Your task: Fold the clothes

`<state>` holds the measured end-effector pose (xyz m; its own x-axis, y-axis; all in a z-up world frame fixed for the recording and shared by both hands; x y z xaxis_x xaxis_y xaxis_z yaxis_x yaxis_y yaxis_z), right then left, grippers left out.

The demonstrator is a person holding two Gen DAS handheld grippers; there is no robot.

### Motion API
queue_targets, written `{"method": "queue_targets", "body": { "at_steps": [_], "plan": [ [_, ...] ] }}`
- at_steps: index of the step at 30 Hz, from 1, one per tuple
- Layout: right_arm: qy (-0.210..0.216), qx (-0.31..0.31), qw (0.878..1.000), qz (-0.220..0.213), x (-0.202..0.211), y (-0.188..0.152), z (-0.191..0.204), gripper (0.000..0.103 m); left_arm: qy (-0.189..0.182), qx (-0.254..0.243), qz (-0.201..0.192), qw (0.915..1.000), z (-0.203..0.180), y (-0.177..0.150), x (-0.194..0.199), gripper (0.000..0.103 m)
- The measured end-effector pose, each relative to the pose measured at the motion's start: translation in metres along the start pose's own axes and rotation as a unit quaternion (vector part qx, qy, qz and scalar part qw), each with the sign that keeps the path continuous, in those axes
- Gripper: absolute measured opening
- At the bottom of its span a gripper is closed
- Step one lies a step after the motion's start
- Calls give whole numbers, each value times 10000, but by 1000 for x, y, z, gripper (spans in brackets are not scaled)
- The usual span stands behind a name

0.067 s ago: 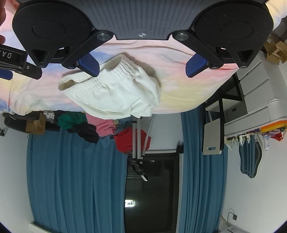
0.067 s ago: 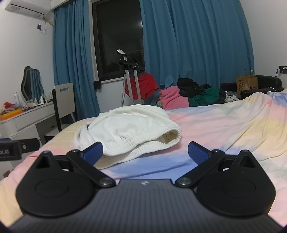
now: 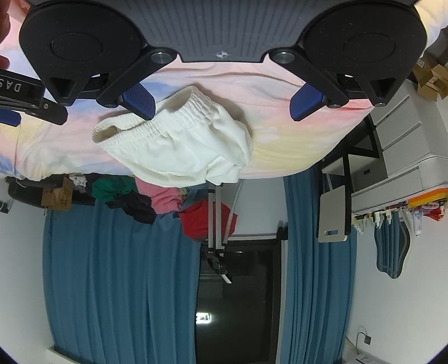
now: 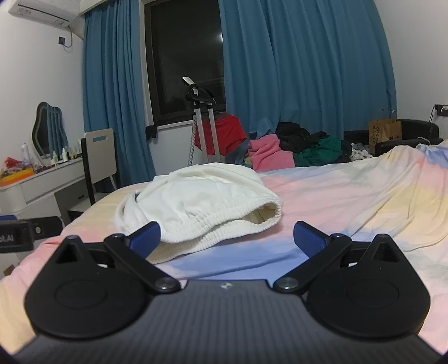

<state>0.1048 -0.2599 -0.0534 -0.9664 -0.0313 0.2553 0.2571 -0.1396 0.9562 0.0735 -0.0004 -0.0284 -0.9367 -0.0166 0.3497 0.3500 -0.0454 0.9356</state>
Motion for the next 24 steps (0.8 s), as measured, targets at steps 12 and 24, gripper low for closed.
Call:
{"method": "queue_targets", "body": {
  "at_steps": [12, 24],
  "plan": [
    [14, 38, 10000, 39, -2, -2, -2, 103, -50, -84, -17, 10000, -6, -2, -4, 103],
    [-33, 165, 9999, 33, -2, -4, 2, 103, -159, -119, 30, 9998, -12, -8, -6, 103]
  ]
}}
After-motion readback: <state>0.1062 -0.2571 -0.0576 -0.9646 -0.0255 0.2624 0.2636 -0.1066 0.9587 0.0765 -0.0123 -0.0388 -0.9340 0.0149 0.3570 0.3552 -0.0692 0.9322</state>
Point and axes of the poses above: each gripper's, at about its wrist camera, not at the fingertips, and x roughly against the way its jaws point, z to its left, y to its top, the point moved 8 cm from there along -x, roughly the way its jaws point
